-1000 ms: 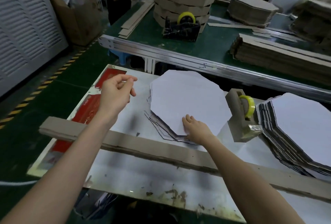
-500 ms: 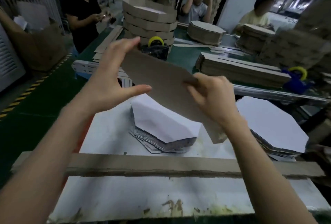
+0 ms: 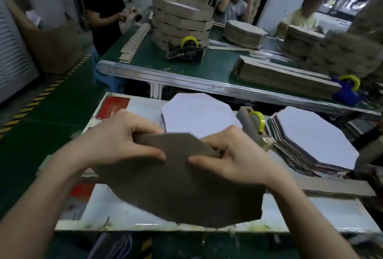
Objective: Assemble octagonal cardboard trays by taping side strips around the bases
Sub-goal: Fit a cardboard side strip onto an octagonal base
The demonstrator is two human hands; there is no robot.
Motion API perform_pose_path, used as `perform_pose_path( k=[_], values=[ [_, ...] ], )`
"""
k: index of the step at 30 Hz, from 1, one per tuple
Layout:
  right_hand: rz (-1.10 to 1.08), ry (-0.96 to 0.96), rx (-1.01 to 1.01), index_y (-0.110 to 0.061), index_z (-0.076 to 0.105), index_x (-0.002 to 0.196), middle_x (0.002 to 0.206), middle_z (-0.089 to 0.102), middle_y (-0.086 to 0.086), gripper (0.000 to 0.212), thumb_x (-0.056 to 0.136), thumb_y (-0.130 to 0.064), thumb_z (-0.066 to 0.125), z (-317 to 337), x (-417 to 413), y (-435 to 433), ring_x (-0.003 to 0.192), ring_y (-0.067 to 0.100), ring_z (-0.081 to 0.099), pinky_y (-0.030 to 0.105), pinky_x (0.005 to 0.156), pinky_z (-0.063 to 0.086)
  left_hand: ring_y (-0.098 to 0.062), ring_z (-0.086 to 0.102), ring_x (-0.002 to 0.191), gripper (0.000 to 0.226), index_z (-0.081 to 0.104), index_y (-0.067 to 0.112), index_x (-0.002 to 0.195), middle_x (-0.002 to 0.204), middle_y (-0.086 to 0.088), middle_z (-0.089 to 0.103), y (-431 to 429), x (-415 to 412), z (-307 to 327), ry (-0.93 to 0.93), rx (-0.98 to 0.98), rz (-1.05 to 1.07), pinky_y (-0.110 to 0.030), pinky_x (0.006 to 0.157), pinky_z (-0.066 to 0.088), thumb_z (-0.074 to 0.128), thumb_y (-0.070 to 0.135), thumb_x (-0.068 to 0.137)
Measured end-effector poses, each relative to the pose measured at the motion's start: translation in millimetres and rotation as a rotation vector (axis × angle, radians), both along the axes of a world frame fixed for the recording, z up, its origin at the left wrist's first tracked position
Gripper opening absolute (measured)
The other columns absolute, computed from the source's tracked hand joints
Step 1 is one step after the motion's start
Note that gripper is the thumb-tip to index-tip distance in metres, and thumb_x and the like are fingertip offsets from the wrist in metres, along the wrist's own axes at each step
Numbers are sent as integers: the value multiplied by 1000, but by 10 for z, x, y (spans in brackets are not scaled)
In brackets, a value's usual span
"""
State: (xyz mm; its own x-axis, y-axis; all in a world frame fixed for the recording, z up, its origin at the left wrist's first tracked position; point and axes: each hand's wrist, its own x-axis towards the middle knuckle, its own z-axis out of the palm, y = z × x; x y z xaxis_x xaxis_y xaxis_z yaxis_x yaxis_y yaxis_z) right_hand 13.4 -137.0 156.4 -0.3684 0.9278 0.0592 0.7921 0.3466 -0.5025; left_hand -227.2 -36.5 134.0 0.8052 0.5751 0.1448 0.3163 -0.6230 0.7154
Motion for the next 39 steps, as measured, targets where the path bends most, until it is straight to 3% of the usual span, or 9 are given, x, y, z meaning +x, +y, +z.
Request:
perform_pose_path(
  k=[6, 9, 13, 16, 19, 23, 30, 36, 39],
  values=[
    [204, 207, -264, -40, 68, 84, 76, 67, -20, 22, 98, -47, 53, -124, 20, 129, 70, 2, 64, 12, 63, 45, -7, 68, 70, 28, 77, 31, 78, 72, 14, 71, -144, -121, -207, -2, -106, 34, -21, 64, 52, 65, 55, 71],
    [-27, 615, -484, -24, 76, 99, 94, 75, 7, 45, 97, -57, 44, -361, 271, 394, 77, 21, 71, 25, 59, 55, -10, 70, 74, 19, 78, 28, 81, 76, 11, 73, -213, -162, -220, -7, -142, -24, -33, 69, 55, 70, 44, 76],
    [-289, 86, -250, -8, 73, 101, 95, 73, 10, 20, 96, -22, 60, -1227, 457, 852, 83, 20, 64, 33, 77, 53, -12, 71, 75, 18, 79, 27, 83, 78, 11, 74, -306, -193, -203, -15, -169, -48, -39, 70, 56, 72, 41, 76],
    [-166, -317, -346, -10, 66, 115, 111, 67, 8, 33, 93, -35, 63, -1751, 492, 1015, 94, 20, 55, 26, 82, 41, -12, 71, 76, 16, 79, 27, 84, 79, 11, 74, -350, -198, -201, -32, -191, -39, -38, 72, 57, 73, 39, 76],
    [-122, -481, -392, -11, 52, 133, 135, 55, 9, 56, 91, -48, 59, -2126, 411, 1070, 120, 27, 53, 40, 100, 45, -13, 71, 77, 14, 80, 25, 85, 80, 9, 75, -364, -212, -212, -12, -197, -14, -43, 73, 57, 74, 36, 78],
    [-73, -533, -397, -14, 54, 126, 127, 55, 10, 46, 95, -47, 53, -2393, 272, 1109, 121, 31, 52, 48, 97, 48, -12, 71, 78, 5, 79, 25, 85, 80, 10, 75, -372, -223, -223, 1, -199, 17, -41, 74, 57, 77, 25, 80],
    [-65, -314, -386, -13, 65, 93, 88, 61, 4, 15, 88, -28, 64, -2433, 328, 1215, 88, 27, 60, 31, 73, 43, -14, 72, 81, 8, 79, 22, 88, 83, 8, 75, -344, -196, -225, 3, -226, 53, -41, 77, 57, 76, 25, 81],
    [-149, -116, -369, -20, 62, 119, 114, 66, 1, 66, 63, -53, 53, -1941, 416, 1248, 102, 20, 60, 37, 91, 50, -7, 69, 89, 16, 76, 34, 94, 90, 16, 73, -265, -22, -214, 51, -175, 81, -38, 79, 56, 70, 42, 81],
    [-230, -67, -209, -22, 63, 126, 112, 61, -10, 68, 70, -60, 71, -1477, 567, 1306, 101, 12, 56, 26, 84, 44, 6, 60, 89, 34, 61, 56, 112, 88, 30, 66, -195, 182, -215, 136, -12, 118, -26, 77, 51, 69, 51, 80]
  ],
)
